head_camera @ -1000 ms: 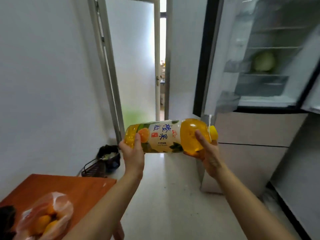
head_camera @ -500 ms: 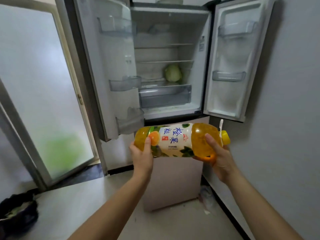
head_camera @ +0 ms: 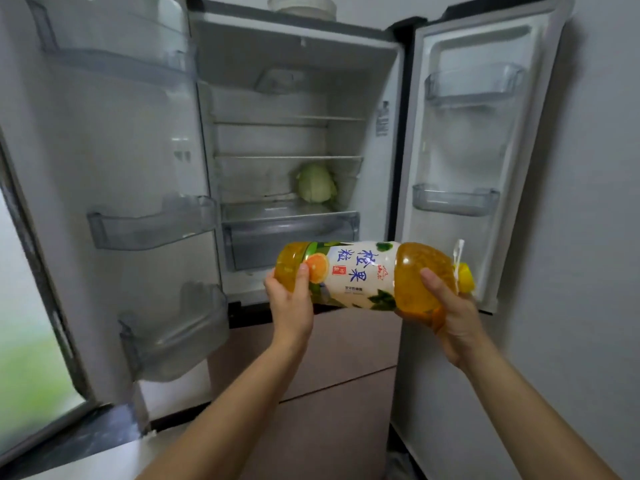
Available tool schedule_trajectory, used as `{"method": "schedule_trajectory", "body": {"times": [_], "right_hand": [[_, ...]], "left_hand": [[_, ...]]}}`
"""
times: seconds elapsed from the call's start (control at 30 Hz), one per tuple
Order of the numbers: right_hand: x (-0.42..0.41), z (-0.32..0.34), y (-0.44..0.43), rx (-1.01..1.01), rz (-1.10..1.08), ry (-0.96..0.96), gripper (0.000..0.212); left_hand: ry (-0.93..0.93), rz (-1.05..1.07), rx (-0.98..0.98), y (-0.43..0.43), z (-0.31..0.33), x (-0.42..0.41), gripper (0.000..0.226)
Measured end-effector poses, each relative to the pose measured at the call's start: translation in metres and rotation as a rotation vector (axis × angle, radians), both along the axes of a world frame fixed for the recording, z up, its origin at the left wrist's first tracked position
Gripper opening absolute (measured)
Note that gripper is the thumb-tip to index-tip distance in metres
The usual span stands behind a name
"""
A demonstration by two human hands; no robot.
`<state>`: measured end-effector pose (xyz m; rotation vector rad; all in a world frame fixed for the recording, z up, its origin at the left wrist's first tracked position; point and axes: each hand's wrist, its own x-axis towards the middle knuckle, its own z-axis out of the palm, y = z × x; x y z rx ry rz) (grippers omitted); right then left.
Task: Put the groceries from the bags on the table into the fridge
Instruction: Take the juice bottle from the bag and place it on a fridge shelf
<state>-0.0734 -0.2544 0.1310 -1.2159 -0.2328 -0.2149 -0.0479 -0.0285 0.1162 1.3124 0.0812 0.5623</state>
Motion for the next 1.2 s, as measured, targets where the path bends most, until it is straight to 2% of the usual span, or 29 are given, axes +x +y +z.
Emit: {"method": "schedule_trajectory", "body": {"times": [0.1,0.2,0.4,0.57,0.67,0.8,0.93,1.03,1.13,1.2], "right_hand": [[0.059,0.023,0.012,0.033,-0.045,-0.032,0.106],[0.108,0.047,0.023,0.079,-0.046,-0.076,0.098],[0.194,0.087,0.047,0.154,-0.162,-0.238,0.064],[0.265,0.110,0.065,0.112,-0.300,-0.396,0.088],[0.305,0.121,0.070,0.051,-0.369,-0.562,0.084],[0.356,0.136,0.074,-0.021,-0.410,-0.697,0.071],[0.404,0.143,0.083,-0.052,-0.407,-0.719,0.076],[0.434,0.146,0.093,-0.079,-0.430,-0.729,0.076],[0.463,0.145,0.101,-0.117,-0.466,-0.742,0.078],[0.479,0.146,0.108,-0.194,-0.493,-0.745,0.081]], "left_hand": [[-0.063,-0.005,0.058,0.011,0.033,0.068,0.051],[-0.106,0.037,0.151,0.018,0.074,0.123,0.042],[-0.149,-0.011,0.252,0.030,0.129,0.228,0.062],[-0.097,0.011,0.427,0.039,0.168,0.311,0.080],[-0.047,0.043,0.530,0.042,0.182,0.361,0.087],[0.028,0.128,0.672,0.036,0.197,0.410,0.068],[0.039,0.209,0.828,0.044,0.209,0.457,0.066],[0.051,0.225,0.970,0.050,0.214,0.475,0.051],[0.077,0.252,1.100,0.059,0.219,0.489,0.055],[0.122,0.361,1.231,0.071,0.223,0.496,0.057]]}}
